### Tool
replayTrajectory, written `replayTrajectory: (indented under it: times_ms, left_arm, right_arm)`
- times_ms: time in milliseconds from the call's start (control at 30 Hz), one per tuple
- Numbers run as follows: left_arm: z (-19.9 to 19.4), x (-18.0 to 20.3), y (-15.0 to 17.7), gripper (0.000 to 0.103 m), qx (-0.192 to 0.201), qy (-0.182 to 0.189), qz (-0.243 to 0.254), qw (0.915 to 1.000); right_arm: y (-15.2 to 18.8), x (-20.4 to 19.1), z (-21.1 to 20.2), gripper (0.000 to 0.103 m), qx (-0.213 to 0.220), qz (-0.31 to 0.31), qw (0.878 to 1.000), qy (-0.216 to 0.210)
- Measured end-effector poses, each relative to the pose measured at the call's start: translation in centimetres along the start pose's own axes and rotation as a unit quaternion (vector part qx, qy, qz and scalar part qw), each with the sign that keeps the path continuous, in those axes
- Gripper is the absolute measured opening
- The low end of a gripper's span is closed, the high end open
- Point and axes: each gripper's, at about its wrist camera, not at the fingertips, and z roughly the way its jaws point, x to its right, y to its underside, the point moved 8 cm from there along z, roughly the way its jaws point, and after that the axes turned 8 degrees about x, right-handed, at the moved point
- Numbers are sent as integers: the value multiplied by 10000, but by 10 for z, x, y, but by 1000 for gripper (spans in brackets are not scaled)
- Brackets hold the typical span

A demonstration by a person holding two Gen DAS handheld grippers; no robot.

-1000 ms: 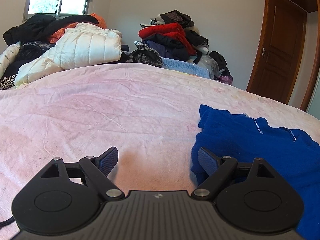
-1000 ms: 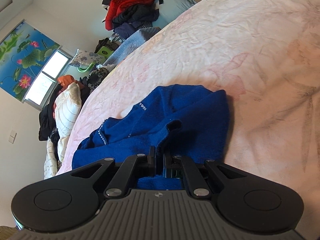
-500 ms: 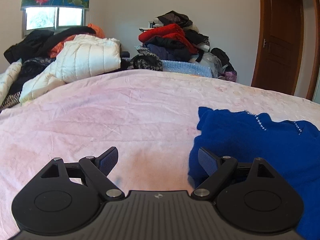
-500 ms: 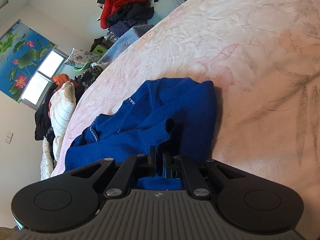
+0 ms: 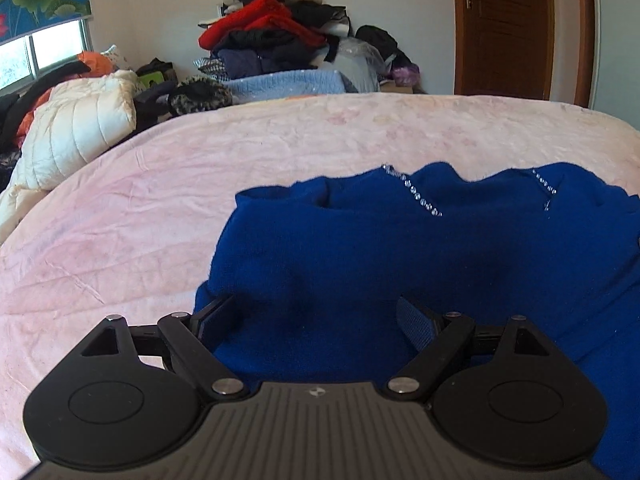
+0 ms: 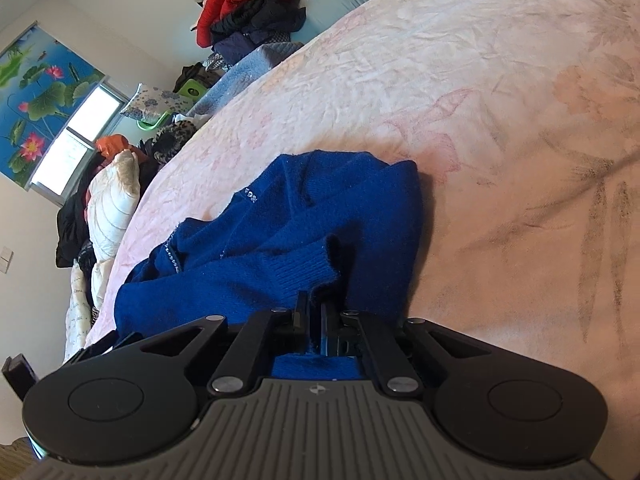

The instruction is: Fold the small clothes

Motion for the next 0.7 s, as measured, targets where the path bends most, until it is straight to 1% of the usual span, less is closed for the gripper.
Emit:
replayTrajectory:
  times_ms: [100, 400, 700]
  left_arm:
    - [-1, -1, 7, 88, 29, -7, 58, 10000]
    - [-3, 0, 10, 88, 66, 20, 46, 10000]
    - [-3, 0, 13, 89, 114, 49, 22, 9999]
  right_arm:
    - [1, 1, 0, 5, -22, -37, 10000, 0]
    - [0, 1, -6, 5, 76, 45, 9999, -55]
    - [3, 2, -3, 5, 43, -42, 10000, 63]
